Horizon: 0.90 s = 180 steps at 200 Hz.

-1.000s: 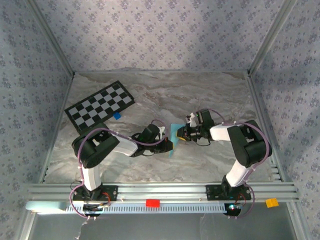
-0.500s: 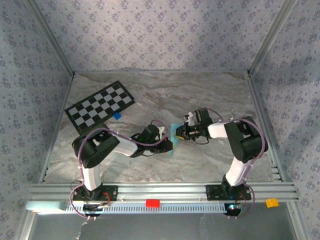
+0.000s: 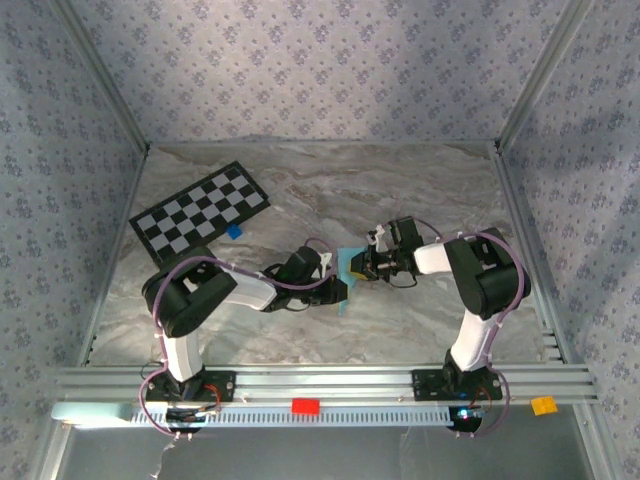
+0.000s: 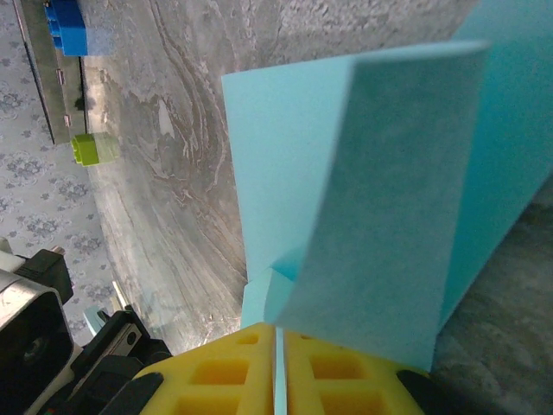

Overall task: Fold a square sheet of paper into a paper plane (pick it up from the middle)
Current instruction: Fold the wing for the fifth time at the center of the table.

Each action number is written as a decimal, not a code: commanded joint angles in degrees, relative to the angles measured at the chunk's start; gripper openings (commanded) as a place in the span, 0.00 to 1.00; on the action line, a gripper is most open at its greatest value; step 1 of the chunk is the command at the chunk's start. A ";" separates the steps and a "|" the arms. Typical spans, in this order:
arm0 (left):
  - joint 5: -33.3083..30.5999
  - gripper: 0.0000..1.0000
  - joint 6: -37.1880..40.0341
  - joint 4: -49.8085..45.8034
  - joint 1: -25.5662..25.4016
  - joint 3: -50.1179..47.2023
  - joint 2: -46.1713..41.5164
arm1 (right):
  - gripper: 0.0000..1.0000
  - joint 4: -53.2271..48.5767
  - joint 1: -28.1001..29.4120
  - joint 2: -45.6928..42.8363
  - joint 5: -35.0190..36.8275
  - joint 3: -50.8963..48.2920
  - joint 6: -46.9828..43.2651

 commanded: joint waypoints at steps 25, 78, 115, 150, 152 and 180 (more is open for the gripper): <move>-1.74 0.15 0.63 -7.53 -0.39 -1.27 -3.51 | 0.12 -4.32 -0.25 3.06 4.62 -0.29 -1.39; -2.08 0.17 -0.47 -4.52 -0.31 -1.53 -4.20 | 0.12 -4.76 -0.08 3.49 4.70 0.08 -1.39; -1.80 0.18 -1.13 -2.02 -0.22 -1.36 -3.91 | 0.12 -5.09 -0.04 3.95 4.62 0.24 -1.39; -1.30 0.17 -2.05 0.58 -0.22 -1.51 -3.64 | 0.12 -5.07 0.02 4.12 4.57 0.32 -1.39; -1.30 0.18 -2.11 0.73 -0.22 -1.59 -3.64 | 0.12 -5.10 0.02 4.12 4.58 0.32 -1.39; -1.14 0.10 -2.58 1.02 -0.22 -1.93 -3.12 | 0.12 -5.35 0.02 4.12 4.48 0.52 -1.39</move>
